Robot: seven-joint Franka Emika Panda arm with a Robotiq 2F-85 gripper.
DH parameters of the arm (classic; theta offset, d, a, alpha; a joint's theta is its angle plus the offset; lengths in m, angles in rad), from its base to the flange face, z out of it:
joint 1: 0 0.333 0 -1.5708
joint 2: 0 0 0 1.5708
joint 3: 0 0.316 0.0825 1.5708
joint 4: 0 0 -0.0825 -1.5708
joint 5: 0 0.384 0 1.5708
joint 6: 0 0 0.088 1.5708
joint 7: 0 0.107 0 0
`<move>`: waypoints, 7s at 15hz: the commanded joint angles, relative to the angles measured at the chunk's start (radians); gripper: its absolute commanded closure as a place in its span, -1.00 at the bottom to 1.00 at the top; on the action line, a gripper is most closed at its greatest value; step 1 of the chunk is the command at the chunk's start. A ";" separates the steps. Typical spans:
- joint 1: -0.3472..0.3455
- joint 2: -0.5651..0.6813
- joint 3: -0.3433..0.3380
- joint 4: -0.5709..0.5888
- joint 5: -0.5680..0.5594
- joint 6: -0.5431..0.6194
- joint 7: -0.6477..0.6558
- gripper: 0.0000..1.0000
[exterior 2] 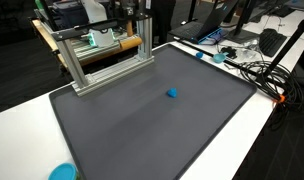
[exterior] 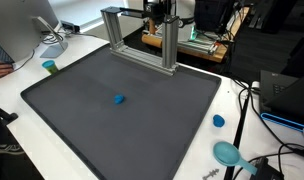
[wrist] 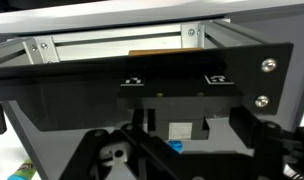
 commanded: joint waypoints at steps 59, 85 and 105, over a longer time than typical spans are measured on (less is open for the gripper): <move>0.033 0.102 0.000 0.091 0.008 -0.052 -0.025 0.45; -0.068 0.415 -0.020 0.521 -0.078 0.027 0.043 0.57; 0.034 0.861 -0.024 0.729 -0.062 0.155 0.081 0.57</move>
